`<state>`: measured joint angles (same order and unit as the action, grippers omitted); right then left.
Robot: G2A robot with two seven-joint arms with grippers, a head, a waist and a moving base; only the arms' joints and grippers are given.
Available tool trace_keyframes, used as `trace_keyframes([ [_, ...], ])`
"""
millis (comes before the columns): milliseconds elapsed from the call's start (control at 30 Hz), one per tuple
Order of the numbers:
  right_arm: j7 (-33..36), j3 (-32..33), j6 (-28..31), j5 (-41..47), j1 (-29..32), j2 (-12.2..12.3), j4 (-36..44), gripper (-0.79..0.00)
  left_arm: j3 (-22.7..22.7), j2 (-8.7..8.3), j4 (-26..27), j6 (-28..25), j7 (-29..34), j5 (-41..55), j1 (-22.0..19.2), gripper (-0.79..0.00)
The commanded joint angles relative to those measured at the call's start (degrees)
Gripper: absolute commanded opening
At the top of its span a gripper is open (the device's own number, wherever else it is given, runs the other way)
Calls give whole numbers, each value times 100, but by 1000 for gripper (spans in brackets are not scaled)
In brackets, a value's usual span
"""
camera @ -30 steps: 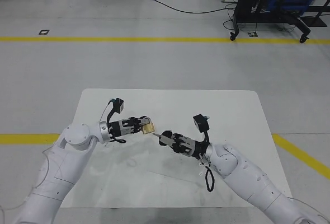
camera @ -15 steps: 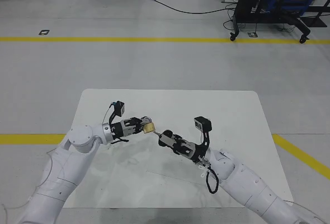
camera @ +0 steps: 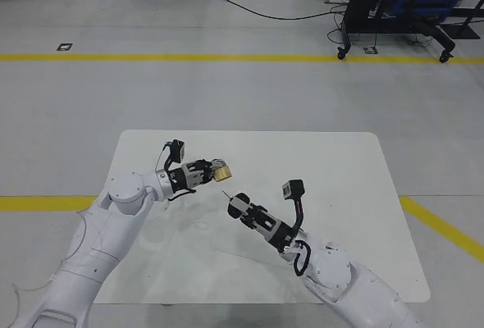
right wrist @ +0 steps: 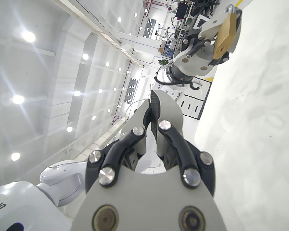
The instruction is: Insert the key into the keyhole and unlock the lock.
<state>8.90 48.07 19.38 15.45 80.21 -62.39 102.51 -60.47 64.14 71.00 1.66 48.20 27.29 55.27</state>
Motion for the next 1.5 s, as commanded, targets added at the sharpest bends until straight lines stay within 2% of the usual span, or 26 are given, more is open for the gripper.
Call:
trace_keyframes([
  [0, 6, -6, 14, 4, -13, -2, -26, -785, 2, 1, 2, 5, 5, 10, 1, -785],
  [233, 6, -6, 14, 4, -13, -2, -26, -785, 14, 12, 24, 74, -42, 108, 63, -785],
  [333, -670, -135, -693, -958, -28, -59, -56, -785, 42, 37, 126, 170, -141, 165, 80, -785],
  [400, -1018, -284, -1042, -1221, -15, -123, -76, -785, 81, 51, 150, 261, -214, 145, 104, -785],
  [467, -1684, -395, -1523, -1583, 33, -196, -106, -785, 112, 64, 156, 352, -272, 145, 129, -785],
  [600, -2481, -651, -1753, -1795, 159, -343, -74, -785, 146, 81, 182, 397, -426, 11, 124, -785],
  [667, -2666, -767, -1783, -1867, 168, -411, -116, -785, 155, 91, 188, 407, -467, -16, 121, -785],
  [1033, -2686, -839, -1930, -1681, -141, -693, -398, -785, 152, 130, 172, 398, -401, 12, 123, -785],
  [1467, -2817, -669, -2016, -1531, -157, -898, -587, -785, 100, 165, 124, 422, -319, 83, 112, -785],
])
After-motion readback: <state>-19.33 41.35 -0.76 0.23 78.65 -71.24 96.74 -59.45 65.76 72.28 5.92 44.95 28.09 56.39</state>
